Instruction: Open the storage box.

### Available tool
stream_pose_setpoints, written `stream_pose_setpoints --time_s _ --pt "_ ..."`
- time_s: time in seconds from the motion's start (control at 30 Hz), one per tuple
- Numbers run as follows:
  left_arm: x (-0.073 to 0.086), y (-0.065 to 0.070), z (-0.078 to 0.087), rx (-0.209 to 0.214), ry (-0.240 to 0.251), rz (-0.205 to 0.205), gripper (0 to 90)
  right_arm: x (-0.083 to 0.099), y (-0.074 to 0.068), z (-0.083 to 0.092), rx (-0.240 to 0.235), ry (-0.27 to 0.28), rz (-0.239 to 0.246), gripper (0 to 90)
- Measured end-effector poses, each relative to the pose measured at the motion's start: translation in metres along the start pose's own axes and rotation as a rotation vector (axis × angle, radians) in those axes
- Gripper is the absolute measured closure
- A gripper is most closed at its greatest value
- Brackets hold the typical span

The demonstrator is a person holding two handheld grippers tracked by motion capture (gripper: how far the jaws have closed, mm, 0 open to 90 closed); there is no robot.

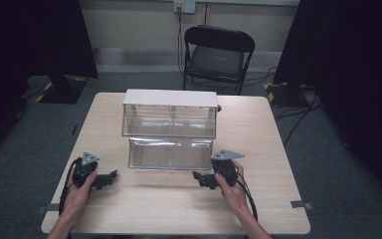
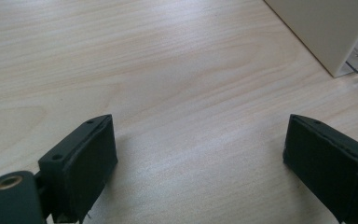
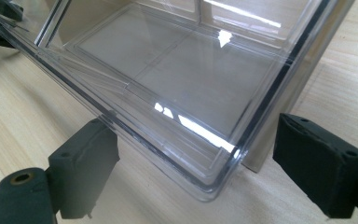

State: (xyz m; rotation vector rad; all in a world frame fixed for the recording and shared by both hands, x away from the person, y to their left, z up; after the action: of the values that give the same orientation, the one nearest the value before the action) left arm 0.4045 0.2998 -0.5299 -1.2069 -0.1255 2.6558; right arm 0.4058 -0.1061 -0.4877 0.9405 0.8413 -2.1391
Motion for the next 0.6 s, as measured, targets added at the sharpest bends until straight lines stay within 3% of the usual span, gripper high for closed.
stream_pose_setpoints --time_s 0.6 --pt "0.0 -0.0001 -0.0001 0.0 0.001 0.0 9.0 -0.0015 -0.0048 0.0021 0.006 0.006 0.018 13.4"
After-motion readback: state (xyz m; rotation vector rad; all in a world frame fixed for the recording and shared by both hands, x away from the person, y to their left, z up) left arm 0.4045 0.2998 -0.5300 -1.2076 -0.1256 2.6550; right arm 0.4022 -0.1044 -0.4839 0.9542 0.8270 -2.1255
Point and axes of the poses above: each handheld gripper's, and its own axes: z roughly backward along the jaws, x roughly out of its underside, y roughly to its right, the point moved 4 cm from there along -z, roughly forward along the jaws, and after that the axes turned 15 degrees about -x, right-handed, at the moved point
